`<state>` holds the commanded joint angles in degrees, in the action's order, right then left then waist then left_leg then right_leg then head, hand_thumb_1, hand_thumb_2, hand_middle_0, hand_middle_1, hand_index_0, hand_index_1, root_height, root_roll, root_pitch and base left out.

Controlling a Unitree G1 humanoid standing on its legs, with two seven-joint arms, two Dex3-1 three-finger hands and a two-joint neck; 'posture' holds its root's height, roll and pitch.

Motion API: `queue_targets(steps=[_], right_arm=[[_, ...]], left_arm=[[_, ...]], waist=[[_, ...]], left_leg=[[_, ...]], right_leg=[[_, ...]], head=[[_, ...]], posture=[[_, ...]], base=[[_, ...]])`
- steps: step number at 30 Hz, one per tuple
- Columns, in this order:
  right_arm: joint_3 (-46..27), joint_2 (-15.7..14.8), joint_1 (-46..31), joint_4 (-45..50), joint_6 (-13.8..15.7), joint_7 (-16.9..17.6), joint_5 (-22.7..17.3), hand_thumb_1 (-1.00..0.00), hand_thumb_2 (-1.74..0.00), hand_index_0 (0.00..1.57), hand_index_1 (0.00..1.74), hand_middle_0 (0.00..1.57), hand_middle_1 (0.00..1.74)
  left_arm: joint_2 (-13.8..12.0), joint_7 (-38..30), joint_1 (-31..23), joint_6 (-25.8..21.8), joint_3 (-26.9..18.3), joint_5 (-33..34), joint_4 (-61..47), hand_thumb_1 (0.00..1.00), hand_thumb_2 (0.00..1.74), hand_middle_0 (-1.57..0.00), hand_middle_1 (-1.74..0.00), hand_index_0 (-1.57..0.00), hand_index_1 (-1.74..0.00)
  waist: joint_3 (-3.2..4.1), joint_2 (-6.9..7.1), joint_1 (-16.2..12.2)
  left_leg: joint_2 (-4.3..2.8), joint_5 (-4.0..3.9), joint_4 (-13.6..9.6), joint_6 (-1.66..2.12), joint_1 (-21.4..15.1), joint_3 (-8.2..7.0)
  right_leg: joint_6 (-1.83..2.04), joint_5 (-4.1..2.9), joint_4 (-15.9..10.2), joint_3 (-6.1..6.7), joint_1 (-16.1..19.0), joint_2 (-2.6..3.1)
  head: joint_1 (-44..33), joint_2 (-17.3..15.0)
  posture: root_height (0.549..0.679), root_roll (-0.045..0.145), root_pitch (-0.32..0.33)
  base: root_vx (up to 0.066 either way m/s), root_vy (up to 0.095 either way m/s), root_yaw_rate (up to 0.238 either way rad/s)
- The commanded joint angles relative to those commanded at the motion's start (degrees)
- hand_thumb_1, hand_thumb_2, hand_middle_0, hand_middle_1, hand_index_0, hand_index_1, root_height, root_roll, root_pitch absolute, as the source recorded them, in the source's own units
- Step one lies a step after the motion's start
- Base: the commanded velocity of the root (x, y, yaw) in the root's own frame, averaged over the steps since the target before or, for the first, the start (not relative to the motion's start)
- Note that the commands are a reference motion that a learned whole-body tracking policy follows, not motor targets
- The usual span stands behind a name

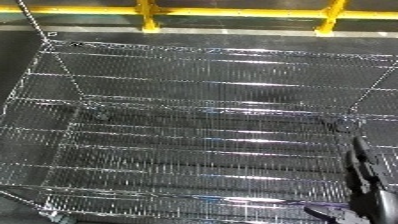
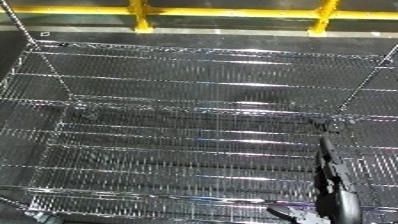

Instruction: Pick up the object and place it into the box

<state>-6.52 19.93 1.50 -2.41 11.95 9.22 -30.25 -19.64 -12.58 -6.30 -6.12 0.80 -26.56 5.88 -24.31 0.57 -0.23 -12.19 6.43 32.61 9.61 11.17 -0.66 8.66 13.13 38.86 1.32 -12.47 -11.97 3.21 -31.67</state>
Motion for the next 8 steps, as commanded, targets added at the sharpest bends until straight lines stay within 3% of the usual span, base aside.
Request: queue_targets(steps=[8], right_arm=[[0.31, 0.10, -0.37, -0.54, -0.21, -0.04, 1.65, 0.00, 0.00, 0.00, 0.00, 0.00, 0.00]], left_arm=[[0.34, -0.17, 0.01, -0.14, -0.40, 0.81, -0.32, 1.00, 1.74, -1.57, -1.74, -1.57, -1.74]], waist=[[-0.17, -0.02, 0.24]], left_leg=[[0.13, 0.10, 0.14, -0.18, -0.01, 0.09]], right_leg=[[0.09, 0.00, 0.05, 0.10, -0.17, -0.12]], head=[[0.19, -1.06]], posture=[[0.639, 0.043, -0.187]], base=[[0.007, 0.008, -0.011]])
